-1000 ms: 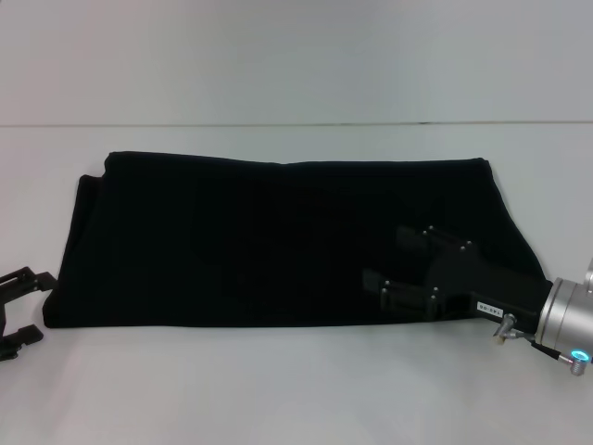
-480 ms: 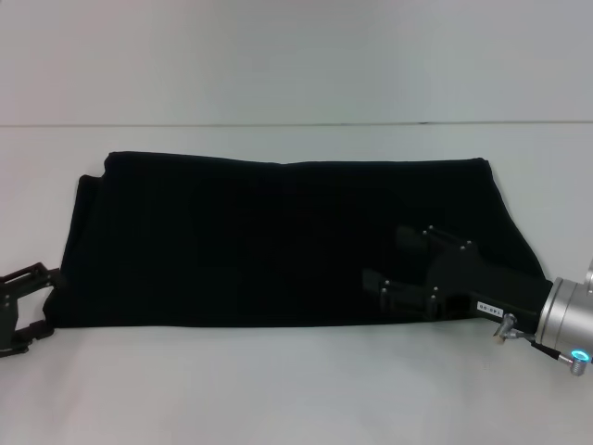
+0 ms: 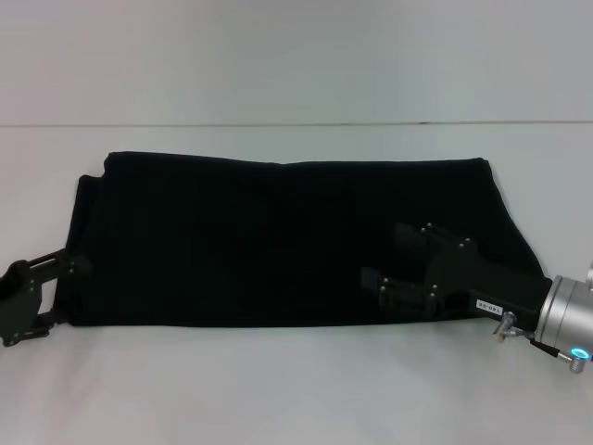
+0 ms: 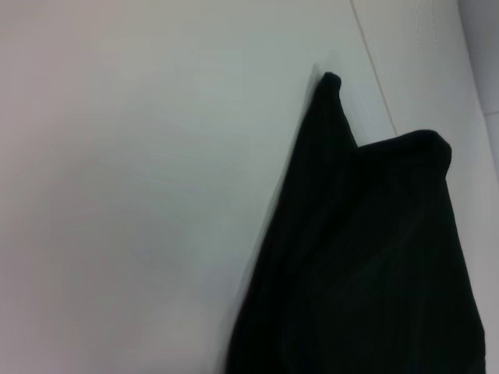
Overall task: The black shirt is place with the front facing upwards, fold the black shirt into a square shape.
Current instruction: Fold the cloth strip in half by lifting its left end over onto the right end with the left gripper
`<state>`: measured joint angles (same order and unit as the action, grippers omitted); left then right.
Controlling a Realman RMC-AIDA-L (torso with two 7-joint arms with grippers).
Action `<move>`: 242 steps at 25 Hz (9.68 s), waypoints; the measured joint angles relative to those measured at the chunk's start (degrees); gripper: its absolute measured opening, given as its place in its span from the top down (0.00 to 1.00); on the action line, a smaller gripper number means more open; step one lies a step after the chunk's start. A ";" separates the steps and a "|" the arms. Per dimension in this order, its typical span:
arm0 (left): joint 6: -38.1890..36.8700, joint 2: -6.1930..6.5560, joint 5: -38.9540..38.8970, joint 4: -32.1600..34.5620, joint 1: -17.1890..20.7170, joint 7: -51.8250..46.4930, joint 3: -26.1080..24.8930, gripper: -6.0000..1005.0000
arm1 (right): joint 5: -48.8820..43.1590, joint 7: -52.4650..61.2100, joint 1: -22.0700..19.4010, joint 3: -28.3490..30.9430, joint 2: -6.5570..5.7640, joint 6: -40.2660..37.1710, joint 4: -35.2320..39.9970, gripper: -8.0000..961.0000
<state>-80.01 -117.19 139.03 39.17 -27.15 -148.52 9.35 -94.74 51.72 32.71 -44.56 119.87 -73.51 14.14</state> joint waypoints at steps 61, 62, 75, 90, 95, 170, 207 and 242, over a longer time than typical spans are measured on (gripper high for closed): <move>-1.22 0.92 0.72 -0.05 1.35 -2.50 -0.43 0.12 | 0.08 0.05 0.15 0.27 0.00 0.48 0.54 0.04; -0.96 0.89 0.72 -0.06 1.28 -2.63 -0.10 0.12 | 0.08 0.05 0.12 0.27 0.00 0.48 0.54 0.04; -0.86 1.22 -5.31 -3.49 0.41 -0.69 -0.71 0.12 | 0.08 0.05 -0.11 0.27 0.00 0.48 0.54 0.04; -7.36 1.54 -10.81 -3.20 3.07 1.07 -2.76 0.12 | 0.08 0.05 -0.13 0.27 0.00 0.46 0.54 0.04; -8.35 1.88 -3.67 0.13 3.69 -1.70 -3.02 0.12 | 0.08 0.05 -0.19 0.26 0.00 0.47 0.54 0.04; -3.76 3.70 7.48 0.82 -1.59 -11.80 1.21 0.12 | 0.08 0.22 0.51 -0.26 0.09 0.04 0.71 0.04; -1.02 3.73 7.40 -1.19 -4.25 -11.29 3.46 0.13 | 0.06 0.23 0.60 -0.26 0.15 -0.04 0.72 0.04; 0.40 4.24 9.99 -0.93 -7.33 -9.37 10.43 0.98 | 0.09 0.23 0.85 0.11 0.09 -0.85 1.13 0.04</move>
<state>-79.61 -112.95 149.02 38.24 -34.48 -157.89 19.78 -94.65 51.94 33.56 -44.46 119.96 -74.36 15.27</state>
